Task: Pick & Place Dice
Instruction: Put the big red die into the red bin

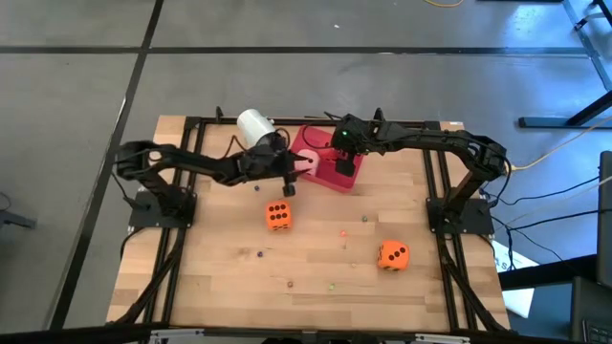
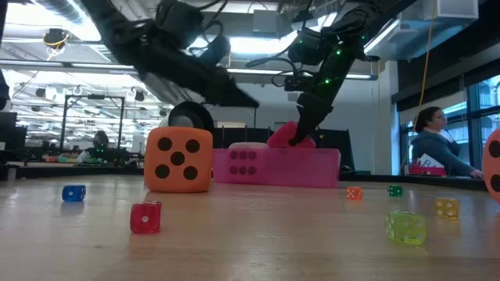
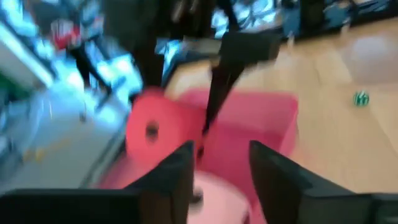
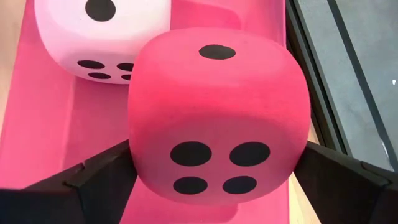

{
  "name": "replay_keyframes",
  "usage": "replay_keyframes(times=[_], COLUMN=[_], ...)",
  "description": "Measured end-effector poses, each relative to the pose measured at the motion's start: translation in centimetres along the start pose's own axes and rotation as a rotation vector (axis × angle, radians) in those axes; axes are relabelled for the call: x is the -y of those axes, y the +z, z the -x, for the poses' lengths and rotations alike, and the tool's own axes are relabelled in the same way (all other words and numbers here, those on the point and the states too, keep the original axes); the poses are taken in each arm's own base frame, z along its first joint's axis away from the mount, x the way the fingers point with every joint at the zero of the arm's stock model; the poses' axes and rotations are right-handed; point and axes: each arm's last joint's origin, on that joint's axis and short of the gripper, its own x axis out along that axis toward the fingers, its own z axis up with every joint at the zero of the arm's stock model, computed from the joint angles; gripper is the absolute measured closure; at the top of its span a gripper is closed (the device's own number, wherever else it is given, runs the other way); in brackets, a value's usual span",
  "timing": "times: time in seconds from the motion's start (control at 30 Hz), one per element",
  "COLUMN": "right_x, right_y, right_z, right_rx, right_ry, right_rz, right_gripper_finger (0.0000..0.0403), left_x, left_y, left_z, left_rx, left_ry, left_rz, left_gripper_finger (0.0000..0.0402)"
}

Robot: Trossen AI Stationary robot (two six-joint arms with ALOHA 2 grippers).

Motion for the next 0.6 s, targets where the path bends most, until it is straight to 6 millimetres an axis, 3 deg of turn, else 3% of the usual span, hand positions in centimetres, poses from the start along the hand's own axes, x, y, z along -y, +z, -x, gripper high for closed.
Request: replay_keyframes(times=[0.13, 0.3, 0.6], right_x=[-0.1, -0.3, -0.1], right_y=[0.0, 0.2, 0.4], right_z=[0.0, 0.0, 0.0], right_rx=[0.010, 0.034, 0.059], right_ry=[0.044, 0.094, 0.085], right_rz=[-0.019, -0.019, -0.020], right_gripper_finger=[0.0006, 0.0006, 0.0006], left_x=[0.0, 0.4, -0.3], left_y=[0.7, -0.1, -0.6], left_z=[-1.7, -4.3, -8.2], left_rx=[0.009, -0.028, -0.052], left_ry=[-0.026, -0.038, 0.034], left_rz=[-0.106, -0.204, -0.208], left_gripper_finger=[0.0327, 0.0390, 0.0401])
